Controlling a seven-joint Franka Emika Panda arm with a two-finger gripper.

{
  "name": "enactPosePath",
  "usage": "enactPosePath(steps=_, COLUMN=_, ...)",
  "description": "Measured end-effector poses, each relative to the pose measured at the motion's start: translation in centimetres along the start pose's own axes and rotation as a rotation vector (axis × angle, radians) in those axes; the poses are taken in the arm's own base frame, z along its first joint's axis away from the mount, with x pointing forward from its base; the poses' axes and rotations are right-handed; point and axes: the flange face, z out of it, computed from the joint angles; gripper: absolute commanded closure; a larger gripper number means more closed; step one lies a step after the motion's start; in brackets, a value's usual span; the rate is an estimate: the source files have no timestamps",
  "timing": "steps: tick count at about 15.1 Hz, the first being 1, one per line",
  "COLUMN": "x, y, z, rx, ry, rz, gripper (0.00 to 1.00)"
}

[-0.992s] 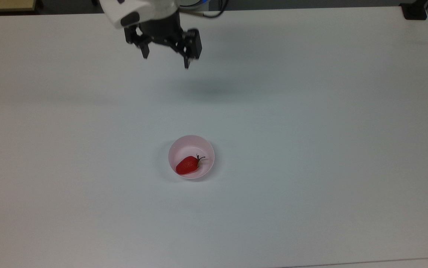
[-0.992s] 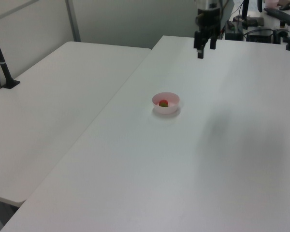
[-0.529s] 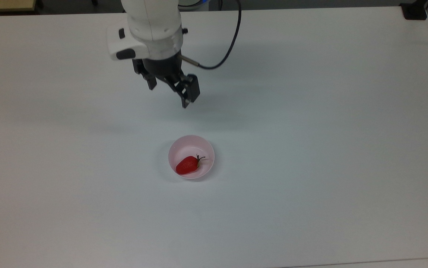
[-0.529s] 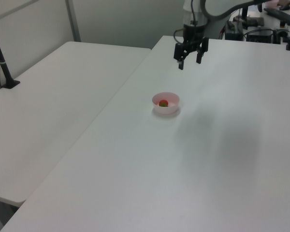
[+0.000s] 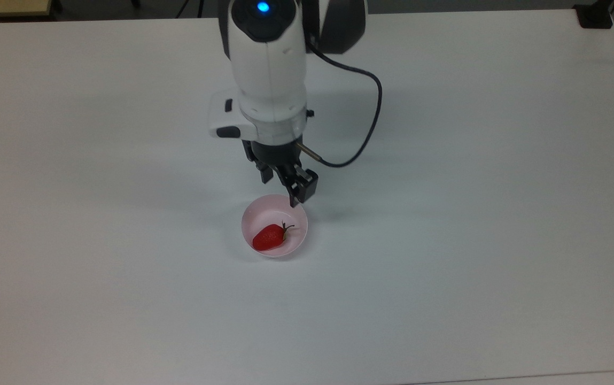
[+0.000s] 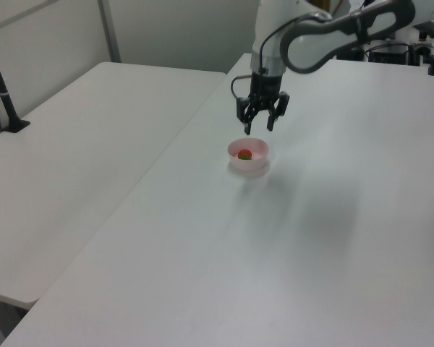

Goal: Pick up strawberry from bowl
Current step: 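Lower the gripper into the bowl and close on the red strawberry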

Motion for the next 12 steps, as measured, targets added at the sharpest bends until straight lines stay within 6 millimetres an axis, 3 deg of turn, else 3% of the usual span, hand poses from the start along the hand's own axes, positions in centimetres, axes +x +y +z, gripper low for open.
enactPosePath(steps=3, x=0.2, y=-0.7, z=2.3, rx=0.006, ry=0.044, rz=0.081, gripper=0.30)
enactPosePath(steps=12, x=0.8, y=-0.7, z=5.8, rx=0.024, ry=0.059, rz=0.130, gripper=0.30)
